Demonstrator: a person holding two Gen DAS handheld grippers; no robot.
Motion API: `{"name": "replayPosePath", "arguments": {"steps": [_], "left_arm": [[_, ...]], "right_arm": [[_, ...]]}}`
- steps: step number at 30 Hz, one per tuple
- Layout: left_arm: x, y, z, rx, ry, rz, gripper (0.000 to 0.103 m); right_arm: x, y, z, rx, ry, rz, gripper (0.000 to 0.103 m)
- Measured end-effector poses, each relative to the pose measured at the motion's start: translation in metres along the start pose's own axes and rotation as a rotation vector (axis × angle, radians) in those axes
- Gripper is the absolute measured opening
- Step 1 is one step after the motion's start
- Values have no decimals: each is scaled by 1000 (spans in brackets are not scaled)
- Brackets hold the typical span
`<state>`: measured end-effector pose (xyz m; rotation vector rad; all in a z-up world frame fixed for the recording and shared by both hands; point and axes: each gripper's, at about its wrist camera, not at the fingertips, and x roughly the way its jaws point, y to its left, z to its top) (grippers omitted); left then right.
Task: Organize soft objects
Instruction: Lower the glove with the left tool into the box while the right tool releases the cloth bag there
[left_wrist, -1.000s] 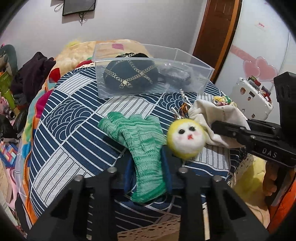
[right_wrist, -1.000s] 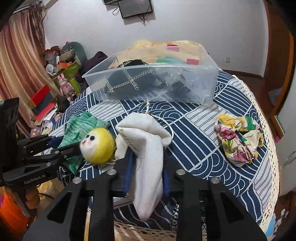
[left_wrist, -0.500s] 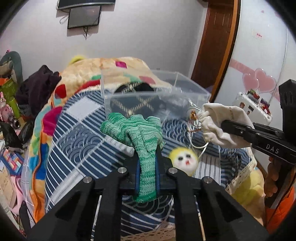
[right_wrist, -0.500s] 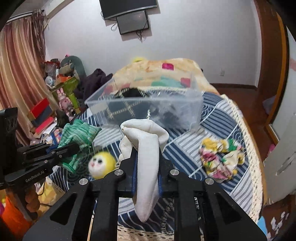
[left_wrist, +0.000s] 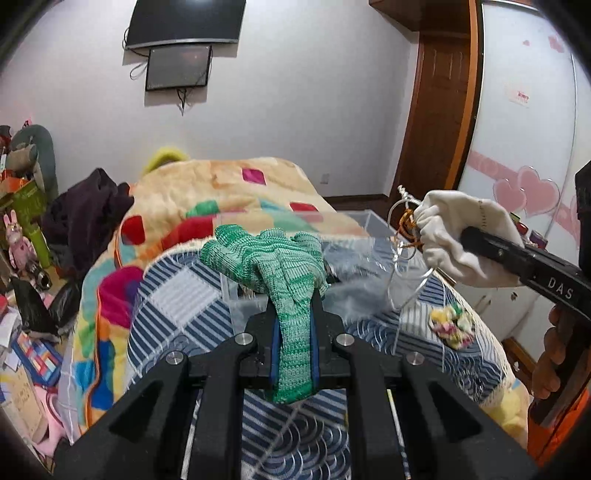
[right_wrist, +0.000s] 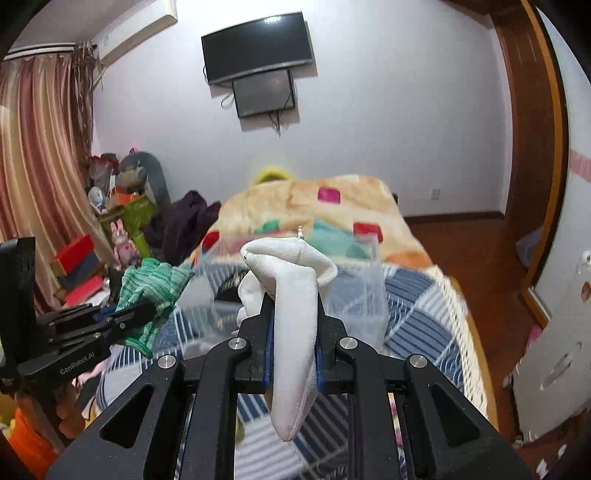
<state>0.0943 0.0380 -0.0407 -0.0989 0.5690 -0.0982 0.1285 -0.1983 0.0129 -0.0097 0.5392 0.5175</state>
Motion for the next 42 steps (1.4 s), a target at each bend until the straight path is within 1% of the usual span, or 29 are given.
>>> {"name": "replayPosePath", "arguments": {"steps": [2, 6, 14, 21, 26, 32, 34, 37, 39, 40, 42], "left_arm": [[5, 1, 8, 0, -9, 3, 12], [17, 2, 23, 1, -22, 27, 12], [51, 12, 40, -51, -8, 35, 12], [85, 12, 40, -53, 54, 51, 12], [106, 7, 36, -32, 91, 70, 12], [128, 6, 31, -28, 160, 42, 12], [131, 7, 30, -37, 171, 29, 12], [135, 6, 30, -46, 175, 29, 12], [136, 6, 30, -39, 178, 33, 14], [136, 6, 29, -33, 181, 35, 17], [136, 5, 28, -19, 185, 40, 19]], "right_arm": [[3, 0, 10, 5, -25, -10, 15], [11, -1, 24, 28, -45, 0, 15], [35, 9, 34, -9, -33, -39, 15], [64, 10, 29, -32, 38, -74, 15], [85, 10, 23, -59, 115, -92, 15], [103, 7, 16, -73, 199, -94, 15], [107, 6, 13, -74, 219, -82, 15], [113, 5, 11, -81, 244, -75, 15], [113, 5, 10, -92, 252, -80, 16], [113, 5, 10, -98, 251, -83, 16], [109, 6, 9, -107, 258, -81, 18]]}}
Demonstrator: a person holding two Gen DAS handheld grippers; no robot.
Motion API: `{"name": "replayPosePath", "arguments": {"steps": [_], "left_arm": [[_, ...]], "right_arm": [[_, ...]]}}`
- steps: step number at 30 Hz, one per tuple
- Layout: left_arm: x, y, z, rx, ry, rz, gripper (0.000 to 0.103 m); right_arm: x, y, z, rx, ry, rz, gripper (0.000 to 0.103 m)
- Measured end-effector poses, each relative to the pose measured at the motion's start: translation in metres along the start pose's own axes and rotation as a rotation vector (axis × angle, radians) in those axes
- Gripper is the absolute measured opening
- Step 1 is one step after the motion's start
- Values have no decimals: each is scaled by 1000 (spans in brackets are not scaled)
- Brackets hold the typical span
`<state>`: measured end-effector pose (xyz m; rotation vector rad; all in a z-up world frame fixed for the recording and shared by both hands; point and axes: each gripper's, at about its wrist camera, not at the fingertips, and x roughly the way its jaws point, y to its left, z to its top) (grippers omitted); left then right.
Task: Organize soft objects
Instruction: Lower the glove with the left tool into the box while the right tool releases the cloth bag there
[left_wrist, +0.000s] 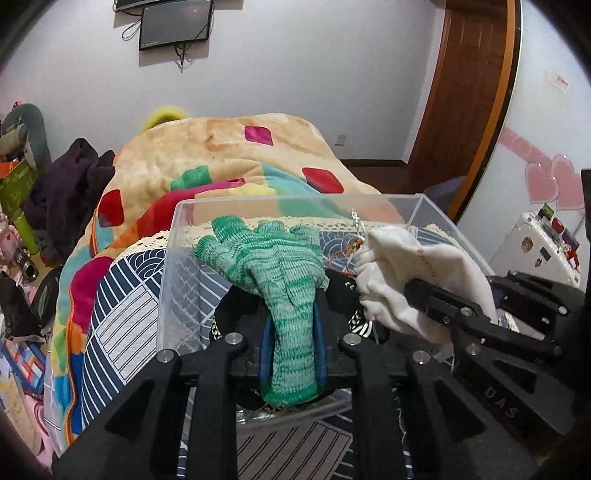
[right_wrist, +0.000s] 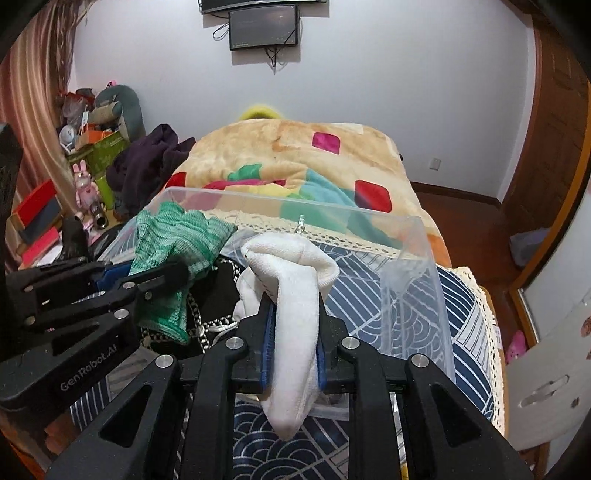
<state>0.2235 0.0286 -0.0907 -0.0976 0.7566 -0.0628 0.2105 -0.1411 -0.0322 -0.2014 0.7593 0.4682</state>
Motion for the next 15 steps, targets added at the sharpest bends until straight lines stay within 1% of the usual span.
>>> {"name": "replayPosePath", "arguments": {"steps": [1, 4, 6, 8, 11, 15], "left_arm": [[-1, 0, -1, 6, 1, 4, 22], [-6, -2, -5, 22, -5, 6, 31], [-12, -4, -7, 36, -19, 4, 35], [-18, -8, -9, 59, -31, 10, 40], [-31, -12, -13, 77, -60, 24, 45], [-53, -14, -14, 77, -101, 22, 47]], "right_arm": [[-1, 0, 0, 0, 3, 2, 20], [-4, -3, 0, 3, 3, 11, 28], [-8, -3, 0, -4, -5, 5, 36], [-13, -2, 0, -19, -16, -7, 41], [-20, 0, 1, -40, -39, -26, 48], [-35, 0, 3, -49, -75, -38, 51]]}}
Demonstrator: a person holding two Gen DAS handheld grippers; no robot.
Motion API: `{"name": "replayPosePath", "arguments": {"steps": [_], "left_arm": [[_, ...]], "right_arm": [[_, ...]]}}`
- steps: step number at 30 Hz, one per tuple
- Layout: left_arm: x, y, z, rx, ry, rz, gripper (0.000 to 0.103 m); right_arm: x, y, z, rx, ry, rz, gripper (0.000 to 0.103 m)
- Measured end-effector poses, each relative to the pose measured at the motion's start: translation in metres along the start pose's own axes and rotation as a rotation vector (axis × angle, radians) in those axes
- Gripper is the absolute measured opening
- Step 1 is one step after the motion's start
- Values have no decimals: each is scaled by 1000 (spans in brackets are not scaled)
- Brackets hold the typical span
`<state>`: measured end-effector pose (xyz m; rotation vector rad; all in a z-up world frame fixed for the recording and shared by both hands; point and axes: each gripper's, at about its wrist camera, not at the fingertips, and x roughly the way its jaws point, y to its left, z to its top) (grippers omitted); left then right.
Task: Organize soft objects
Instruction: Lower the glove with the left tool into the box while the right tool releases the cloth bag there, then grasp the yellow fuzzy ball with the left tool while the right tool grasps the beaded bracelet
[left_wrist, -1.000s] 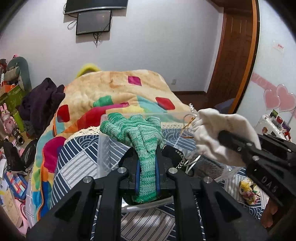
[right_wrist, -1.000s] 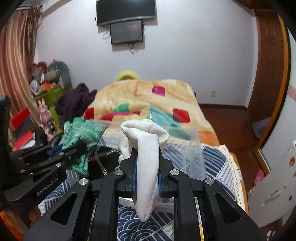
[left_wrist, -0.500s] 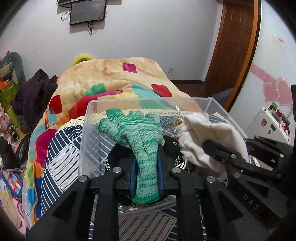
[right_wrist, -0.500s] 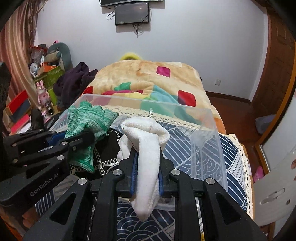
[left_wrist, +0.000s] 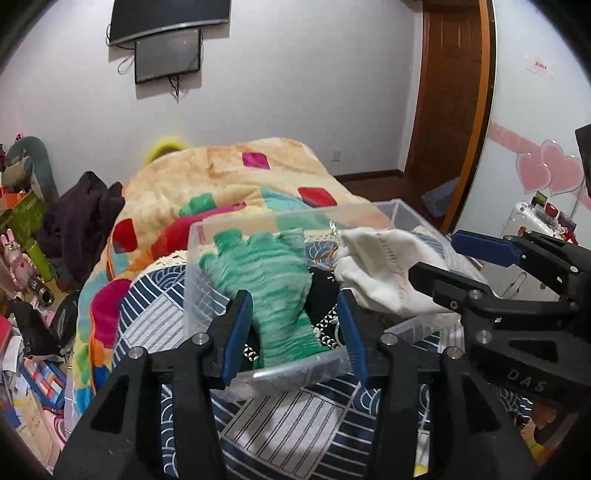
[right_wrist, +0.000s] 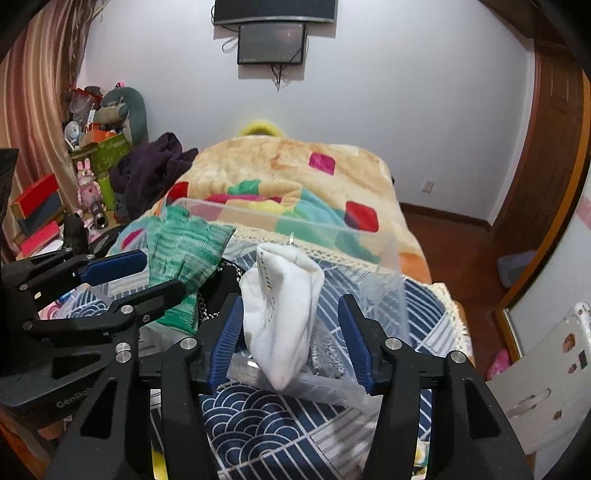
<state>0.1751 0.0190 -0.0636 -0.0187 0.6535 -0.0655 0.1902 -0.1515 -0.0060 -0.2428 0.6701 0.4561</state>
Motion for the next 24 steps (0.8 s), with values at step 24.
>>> {"name": "replayPosePath", "arguments": {"steps": [24], "left_arm": [[-63, -20, -72, 1, 15, -81, 81]], "right_arm": [[-61, -20, -72, 62, -33, -70, 79]]}}
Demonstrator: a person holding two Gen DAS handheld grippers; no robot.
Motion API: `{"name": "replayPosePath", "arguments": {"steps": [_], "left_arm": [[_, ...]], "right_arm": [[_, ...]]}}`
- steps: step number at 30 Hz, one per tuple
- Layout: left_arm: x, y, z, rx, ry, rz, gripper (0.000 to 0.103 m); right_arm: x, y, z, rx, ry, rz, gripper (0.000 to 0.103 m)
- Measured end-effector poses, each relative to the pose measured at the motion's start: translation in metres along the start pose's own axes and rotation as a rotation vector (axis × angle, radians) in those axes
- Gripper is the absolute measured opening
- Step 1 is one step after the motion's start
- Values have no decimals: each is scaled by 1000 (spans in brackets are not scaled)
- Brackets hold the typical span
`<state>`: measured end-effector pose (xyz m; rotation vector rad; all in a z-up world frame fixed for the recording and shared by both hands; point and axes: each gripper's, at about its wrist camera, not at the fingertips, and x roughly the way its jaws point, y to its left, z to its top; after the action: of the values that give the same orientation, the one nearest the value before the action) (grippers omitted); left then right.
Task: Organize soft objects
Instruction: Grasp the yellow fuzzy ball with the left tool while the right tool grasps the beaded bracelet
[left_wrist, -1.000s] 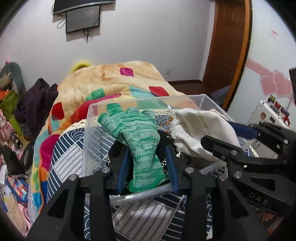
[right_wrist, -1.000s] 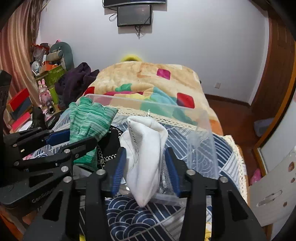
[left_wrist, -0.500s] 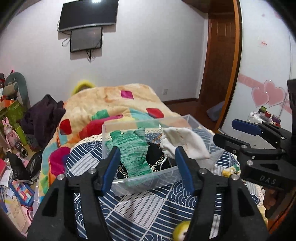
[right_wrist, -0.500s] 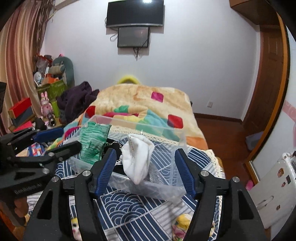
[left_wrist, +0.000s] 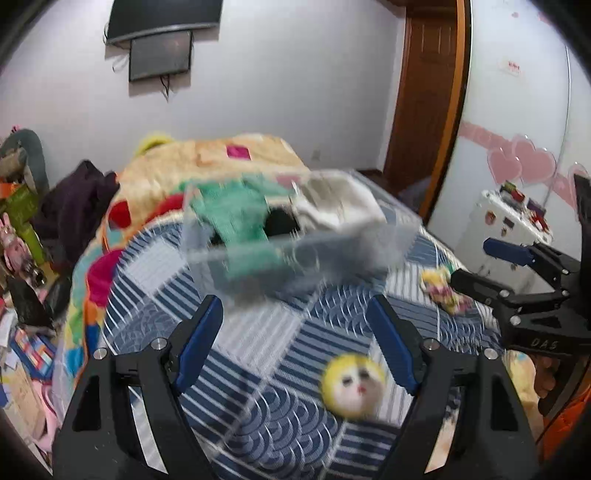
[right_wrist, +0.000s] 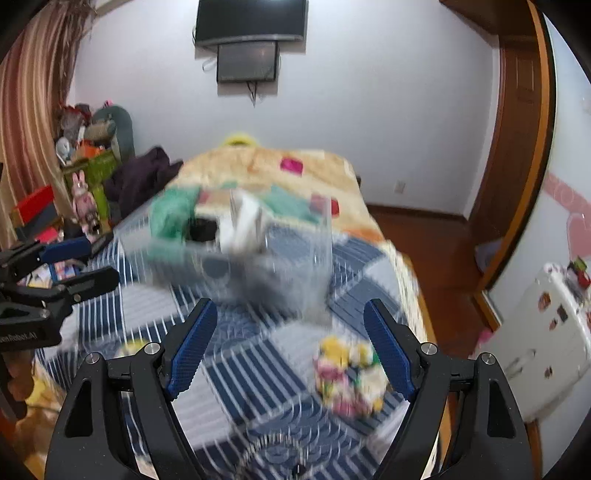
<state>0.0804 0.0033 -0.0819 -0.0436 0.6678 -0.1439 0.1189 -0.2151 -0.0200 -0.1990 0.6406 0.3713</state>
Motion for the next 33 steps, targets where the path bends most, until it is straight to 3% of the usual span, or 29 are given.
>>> {"name": "replayPosePath", "arguments": {"steps": [10, 15, 19, 23, 33], "left_arm": [[14, -24, -42, 16, 101, -38, 81], [22, -24, -51, -13, 130, -57, 78], [24, -26, -50, -5, 138, -67, 61], [24, -29, -51, -1, 138, -95, 45], [14, -25, -41, -11, 88, -90, 43]], "right_arm": [[14, -5, -63, 76, 180, 51, 78], [16, -9, -76, 105, 229, 86, 47], [13, -8, -81, 93, 219, 83, 36], [11, -12, -79, 102, 210, 82, 19], [3, -10, -64, 91, 145, 80, 13]]}}
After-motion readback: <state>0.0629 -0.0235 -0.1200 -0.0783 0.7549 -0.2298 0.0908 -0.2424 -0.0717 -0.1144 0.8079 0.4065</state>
